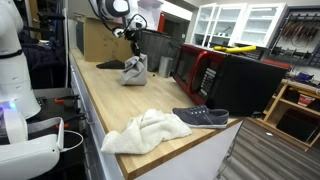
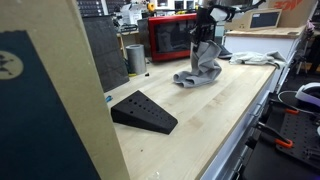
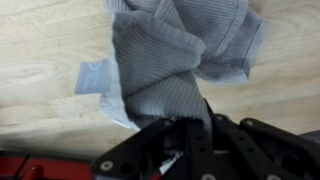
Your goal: Fold the grey towel once from top to bottom and twice from right to left.
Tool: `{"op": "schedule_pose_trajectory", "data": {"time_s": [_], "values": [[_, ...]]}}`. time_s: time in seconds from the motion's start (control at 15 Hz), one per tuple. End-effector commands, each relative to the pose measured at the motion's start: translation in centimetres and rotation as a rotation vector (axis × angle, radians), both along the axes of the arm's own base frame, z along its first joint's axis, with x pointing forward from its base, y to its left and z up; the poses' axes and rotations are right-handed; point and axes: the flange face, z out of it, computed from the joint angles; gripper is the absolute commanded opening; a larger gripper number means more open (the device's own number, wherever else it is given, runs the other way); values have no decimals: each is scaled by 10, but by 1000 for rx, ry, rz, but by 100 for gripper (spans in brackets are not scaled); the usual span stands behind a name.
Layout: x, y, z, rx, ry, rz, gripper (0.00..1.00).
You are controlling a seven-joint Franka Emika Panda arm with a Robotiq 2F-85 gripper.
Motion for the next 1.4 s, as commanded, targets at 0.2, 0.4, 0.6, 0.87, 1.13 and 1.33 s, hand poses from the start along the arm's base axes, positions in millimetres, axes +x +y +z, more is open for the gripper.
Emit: {"op": "schedule_pose_trajectory", "data": {"time_s": [0.2, 0.4, 0.6, 0.87, 1.13, 1.33], "values": [[20, 30, -8, 11, -25, -15, 1], [22, 35, -15, 21, -37, -15, 1], [23, 37, -19, 36, -40, -23, 1], [24, 46, -20, 114, -11, -91, 1], [24, 65, -14, 222, -16, -132, 5], [23, 68, -5, 257, -37, -132, 37]]}}
